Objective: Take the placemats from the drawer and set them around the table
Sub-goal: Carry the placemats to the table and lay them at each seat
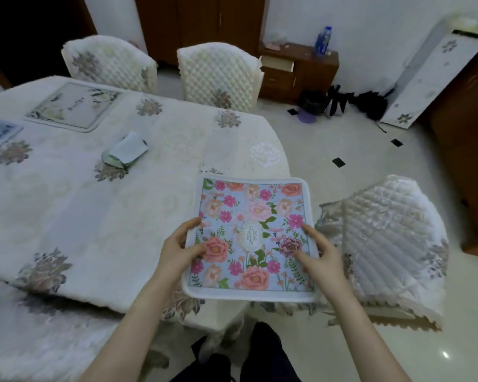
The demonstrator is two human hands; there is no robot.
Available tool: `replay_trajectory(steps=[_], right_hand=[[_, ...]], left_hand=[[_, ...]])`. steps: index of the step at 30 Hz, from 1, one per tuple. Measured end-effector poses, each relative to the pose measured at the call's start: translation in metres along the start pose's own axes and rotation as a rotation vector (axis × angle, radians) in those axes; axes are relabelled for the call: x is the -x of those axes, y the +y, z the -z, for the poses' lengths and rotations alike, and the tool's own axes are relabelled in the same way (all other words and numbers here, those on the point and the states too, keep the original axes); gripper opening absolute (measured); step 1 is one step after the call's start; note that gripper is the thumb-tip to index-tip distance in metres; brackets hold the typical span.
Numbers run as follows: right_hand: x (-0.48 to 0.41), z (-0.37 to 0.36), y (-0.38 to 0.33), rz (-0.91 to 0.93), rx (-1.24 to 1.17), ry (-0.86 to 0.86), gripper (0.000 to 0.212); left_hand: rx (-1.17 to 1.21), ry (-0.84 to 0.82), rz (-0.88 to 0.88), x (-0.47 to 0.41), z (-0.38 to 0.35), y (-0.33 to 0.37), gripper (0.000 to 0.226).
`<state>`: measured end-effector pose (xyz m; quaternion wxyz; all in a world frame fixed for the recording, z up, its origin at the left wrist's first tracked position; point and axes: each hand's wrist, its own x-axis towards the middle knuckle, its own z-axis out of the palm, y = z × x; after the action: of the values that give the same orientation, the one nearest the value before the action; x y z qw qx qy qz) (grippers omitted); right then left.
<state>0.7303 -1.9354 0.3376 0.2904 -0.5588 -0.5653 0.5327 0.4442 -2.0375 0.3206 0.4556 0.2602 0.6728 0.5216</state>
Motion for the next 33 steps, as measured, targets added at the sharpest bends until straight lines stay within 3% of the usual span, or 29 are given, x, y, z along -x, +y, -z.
replay_trajectory(steps=[11,17,27,30,33], right_hand=[[-0.135,-0.015,0.035,-0.067,0.010,-0.153,0.056],[-0.185,-0.026,0.032,-0.098,-0.034,-0.070,0.061],[-0.228,-0.056,0.055,-0.170,-0.030,0.021,0.062],[-0.225,-0.061,0.055,-0.133,0.130,0.020,0.063],[-0.224,-0.065,0.060,-0.020,0.585,0.000,0.068]], left_hand=[[-0.021,0.178,0.142,-0.091,-0.038,-0.017,0.055],[-0.129,0.143,0.069,-0.163,-0.044,0.000,0.061],[-0.152,0.051,0.106,-0.241,-0.037,-0.023,0.060],[-0.345,0.064,0.037,-0.246,-0.037,-0.034,0.058],[-0.683,0.097,-0.123,-0.248,-0.036,-0.050,0.055]])
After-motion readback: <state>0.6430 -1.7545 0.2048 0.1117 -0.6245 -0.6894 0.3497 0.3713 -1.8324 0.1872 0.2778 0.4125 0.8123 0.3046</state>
